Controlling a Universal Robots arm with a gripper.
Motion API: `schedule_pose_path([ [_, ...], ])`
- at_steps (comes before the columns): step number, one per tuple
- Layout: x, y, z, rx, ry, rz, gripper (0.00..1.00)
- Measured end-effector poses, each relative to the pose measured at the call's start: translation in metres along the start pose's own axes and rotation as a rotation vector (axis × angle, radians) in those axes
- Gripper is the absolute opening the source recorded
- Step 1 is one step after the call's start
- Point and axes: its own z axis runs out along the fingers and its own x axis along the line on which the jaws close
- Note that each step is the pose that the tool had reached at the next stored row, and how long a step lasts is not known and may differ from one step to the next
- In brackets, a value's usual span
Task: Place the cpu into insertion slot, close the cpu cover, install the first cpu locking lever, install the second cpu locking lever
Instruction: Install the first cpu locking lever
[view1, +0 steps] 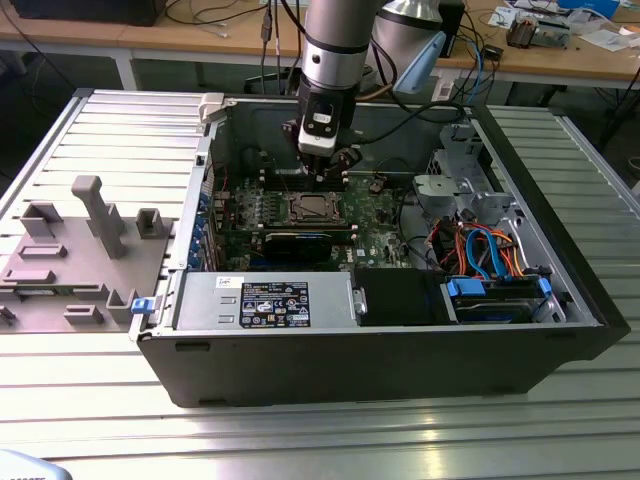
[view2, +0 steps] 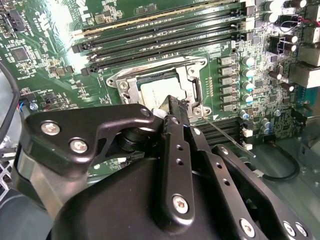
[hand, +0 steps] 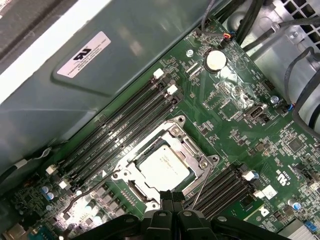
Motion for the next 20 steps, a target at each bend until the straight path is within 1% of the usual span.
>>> schedule_pose_path([
  [20, 0.0000, 0.0000, 0.0000, 0.0014, -0.0031, -0.050, 0.11],
])
